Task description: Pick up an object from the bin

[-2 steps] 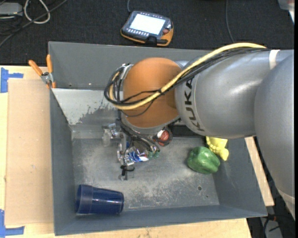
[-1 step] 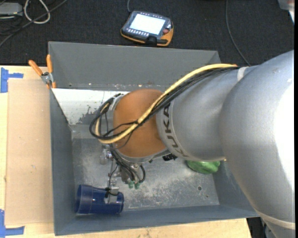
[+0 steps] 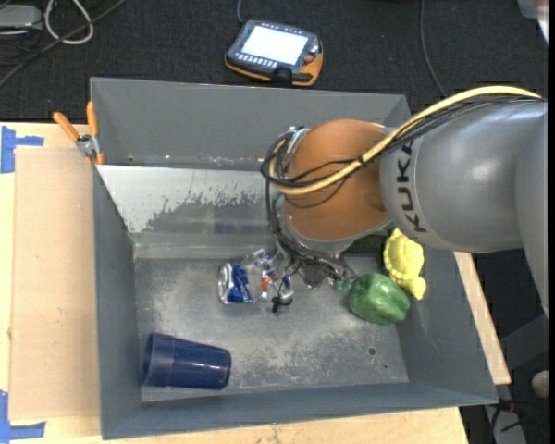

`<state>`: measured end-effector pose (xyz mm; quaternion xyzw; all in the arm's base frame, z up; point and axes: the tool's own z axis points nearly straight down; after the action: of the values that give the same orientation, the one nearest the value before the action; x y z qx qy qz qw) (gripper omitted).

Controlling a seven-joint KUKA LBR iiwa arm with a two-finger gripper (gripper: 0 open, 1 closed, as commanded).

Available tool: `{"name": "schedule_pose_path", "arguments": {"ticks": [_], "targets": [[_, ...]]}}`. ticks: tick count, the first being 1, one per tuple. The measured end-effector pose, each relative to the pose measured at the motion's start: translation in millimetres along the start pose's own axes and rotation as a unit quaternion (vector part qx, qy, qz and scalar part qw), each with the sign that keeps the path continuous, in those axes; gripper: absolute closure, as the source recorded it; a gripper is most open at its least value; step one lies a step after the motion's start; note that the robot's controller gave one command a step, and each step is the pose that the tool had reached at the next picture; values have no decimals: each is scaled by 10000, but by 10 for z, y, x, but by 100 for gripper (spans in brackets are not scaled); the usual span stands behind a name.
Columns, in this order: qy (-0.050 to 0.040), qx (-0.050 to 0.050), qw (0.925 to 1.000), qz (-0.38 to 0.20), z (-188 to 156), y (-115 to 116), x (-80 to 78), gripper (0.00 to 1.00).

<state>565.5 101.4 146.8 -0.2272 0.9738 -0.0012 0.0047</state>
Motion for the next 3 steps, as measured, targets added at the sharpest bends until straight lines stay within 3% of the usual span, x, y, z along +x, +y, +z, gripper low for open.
{"name": "schedule_pose_path", "arguments": {"ticks": [2, 3], "targets": [[-3, -8, 10000, -47, 45, 23, -40, 100], [-3, -7, 9999, -162, -255, 29, 158, 100]]}}
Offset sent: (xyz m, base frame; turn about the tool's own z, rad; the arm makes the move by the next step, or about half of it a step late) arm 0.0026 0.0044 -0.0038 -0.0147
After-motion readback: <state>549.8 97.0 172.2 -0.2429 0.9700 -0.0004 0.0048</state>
